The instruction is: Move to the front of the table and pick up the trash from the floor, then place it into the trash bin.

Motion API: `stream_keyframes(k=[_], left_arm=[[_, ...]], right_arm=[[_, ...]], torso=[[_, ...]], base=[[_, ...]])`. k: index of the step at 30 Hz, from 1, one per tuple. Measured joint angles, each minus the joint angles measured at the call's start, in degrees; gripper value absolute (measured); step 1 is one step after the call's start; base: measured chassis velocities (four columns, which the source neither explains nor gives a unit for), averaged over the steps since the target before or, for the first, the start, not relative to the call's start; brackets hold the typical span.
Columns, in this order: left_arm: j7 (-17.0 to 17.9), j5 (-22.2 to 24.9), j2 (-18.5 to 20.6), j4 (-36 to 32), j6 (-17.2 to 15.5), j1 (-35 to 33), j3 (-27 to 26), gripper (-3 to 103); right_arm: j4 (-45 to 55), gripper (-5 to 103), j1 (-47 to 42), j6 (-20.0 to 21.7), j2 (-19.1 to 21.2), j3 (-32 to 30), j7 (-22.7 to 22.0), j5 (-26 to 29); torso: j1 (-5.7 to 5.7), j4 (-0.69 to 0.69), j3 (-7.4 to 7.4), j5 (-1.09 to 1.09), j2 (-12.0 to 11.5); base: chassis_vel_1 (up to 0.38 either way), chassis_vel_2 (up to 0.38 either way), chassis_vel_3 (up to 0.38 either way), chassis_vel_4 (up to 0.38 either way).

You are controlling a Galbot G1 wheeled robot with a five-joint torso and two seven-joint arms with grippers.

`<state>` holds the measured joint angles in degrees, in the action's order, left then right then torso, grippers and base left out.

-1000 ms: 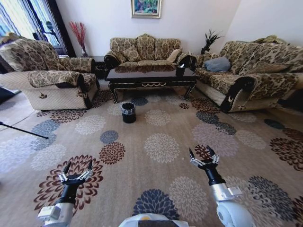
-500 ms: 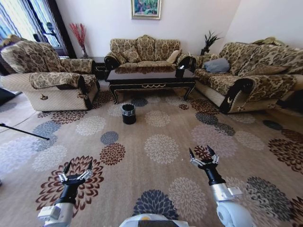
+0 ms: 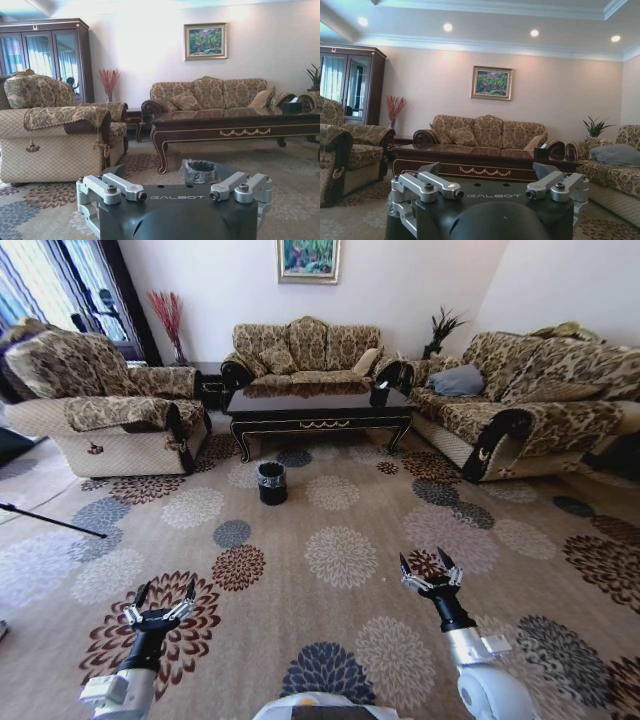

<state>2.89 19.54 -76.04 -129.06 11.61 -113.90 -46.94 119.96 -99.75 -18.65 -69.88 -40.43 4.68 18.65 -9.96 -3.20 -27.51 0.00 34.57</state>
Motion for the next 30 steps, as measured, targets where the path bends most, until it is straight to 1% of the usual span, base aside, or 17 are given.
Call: stream_keyframes(k=[2, 3, 9, 14, 26, 30], left_arm=[[0.00, 0.00, 0.00, 0.00, 0.00, 0.00, 0.00, 100], [0.00, 0.00, 0.00, 0.00, 0.00, 0.00, 0.00, 100], [0.00, 0.00, 0.00, 0.00, 0.00, 0.00, 0.00, 100], [0.00, 0.00, 0.00, 0.00, 0.00, 0.00, 0.00, 100], [0.00, 0.00, 0.00, 0.00, 0.00, 0.00, 0.00, 100], [0.00, 0.00, 0.00, 0.00, 0.00, 0.00, 0.00, 100]], right_arm=[[0.00, 100, 0.00, 0.00, 0.00, 0.00, 0.00, 0.00], [0.00, 100, 0.00, 0.00, 0.00, 0.00, 0.00, 0.00], [0.00, 100, 0.00, 0.00, 0.00, 0.00, 0.00, 0.00], [0.00, 100, 0.00, 0.00, 0.00, 0.00, 0.00, 0.00], [0.00, 100, 0.00, 0.00, 0.00, 0.00, 0.00, 0.00], [0.00, 100, 0.00, 0.00, 0.00, 0.00, 0.00, 0.00]], torso=[[-0.26, 0.00, -0.30, 0.00, 0.58], [-0.74, 0.00, -0.94, 0.00, 1.71], [-1.21, 0.00, -1.63, 0.00, 2.87], [-1.80, 0.00, -2.57, 0.00, 4.38], [-2.96, 0.00, -4.02, 0.00, 7.02], [-3.47, 0.00, -4.83, 0.00, 8.31]], base=[[0.000, 0.000, 0.000, 0.000], [0.000, 0.000, 0.000, 0.000], [0.000, 0.000, 0.000, 0.000], [0.000, 0.000, 0.000, 0.000], [0.000, 0.000, 0.000, 0.000], [0.000, 0.000, 0.000, 0.000]])
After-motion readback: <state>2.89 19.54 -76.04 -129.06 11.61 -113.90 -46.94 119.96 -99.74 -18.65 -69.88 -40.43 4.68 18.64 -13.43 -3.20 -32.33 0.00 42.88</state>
